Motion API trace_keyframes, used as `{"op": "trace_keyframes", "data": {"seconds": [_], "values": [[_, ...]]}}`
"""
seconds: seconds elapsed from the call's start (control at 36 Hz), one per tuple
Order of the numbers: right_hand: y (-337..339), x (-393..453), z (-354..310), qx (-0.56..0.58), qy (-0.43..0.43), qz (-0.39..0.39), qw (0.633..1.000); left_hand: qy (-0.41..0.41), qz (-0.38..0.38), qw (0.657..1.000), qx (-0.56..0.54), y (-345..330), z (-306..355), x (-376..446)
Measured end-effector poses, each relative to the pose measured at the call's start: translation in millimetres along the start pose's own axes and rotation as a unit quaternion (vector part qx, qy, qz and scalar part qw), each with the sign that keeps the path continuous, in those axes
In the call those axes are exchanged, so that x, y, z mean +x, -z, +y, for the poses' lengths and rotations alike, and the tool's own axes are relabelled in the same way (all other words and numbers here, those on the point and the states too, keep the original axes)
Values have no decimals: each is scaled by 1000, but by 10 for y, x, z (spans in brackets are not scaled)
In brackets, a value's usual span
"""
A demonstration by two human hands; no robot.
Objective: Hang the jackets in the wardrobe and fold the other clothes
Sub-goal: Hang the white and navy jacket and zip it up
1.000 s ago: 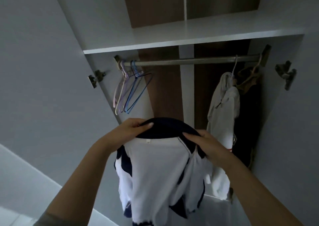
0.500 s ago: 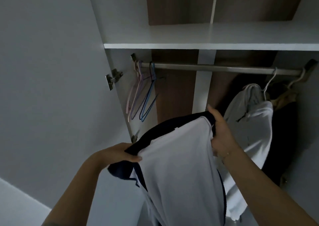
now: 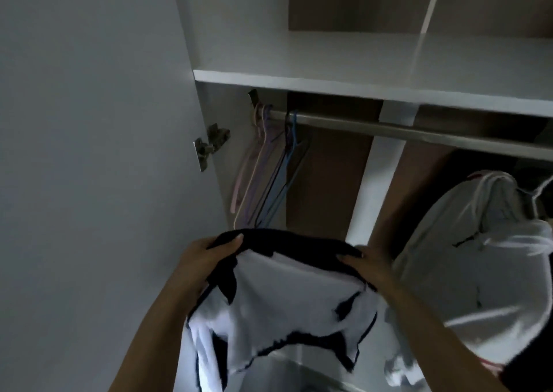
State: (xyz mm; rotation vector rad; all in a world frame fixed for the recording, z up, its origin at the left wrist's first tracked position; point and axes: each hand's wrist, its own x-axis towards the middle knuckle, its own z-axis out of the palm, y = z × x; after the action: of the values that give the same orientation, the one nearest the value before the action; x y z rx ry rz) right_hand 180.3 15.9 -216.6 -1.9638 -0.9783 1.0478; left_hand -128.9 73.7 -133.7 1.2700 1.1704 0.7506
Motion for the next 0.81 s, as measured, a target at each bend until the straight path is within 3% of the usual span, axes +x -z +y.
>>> {"op": "trace_keyframes", "data": {"seconds": [0.11, 0.25, 0.33, 0.53, 0.67, 0.81], "values": [[-233, 304, -242, -30, 23, -74, 997, 12, -1, 999, -42, -15, 155, 153], [-588, 802, -1086, 65, 87, -34, 994, -11, -8, 1000, -2, -96, 346, 337], [-796, 1021, -1467, 48, 93, -42, 994, -7, -21, 1000, -2, -110, 346, 371], [-904, 1330, -1555, 58, 136, 23, 989, -8, -96, 995, 18, 66, 256, 342], [-891, 1368, -1678, 121, 106, -7, 987, 8, -55, 998, -3, 115, 169, 370], [-1005, 1358, -1845, 98, 74, -25, 992, 31, -14, 999, -29, 73, 135, 431]]}}
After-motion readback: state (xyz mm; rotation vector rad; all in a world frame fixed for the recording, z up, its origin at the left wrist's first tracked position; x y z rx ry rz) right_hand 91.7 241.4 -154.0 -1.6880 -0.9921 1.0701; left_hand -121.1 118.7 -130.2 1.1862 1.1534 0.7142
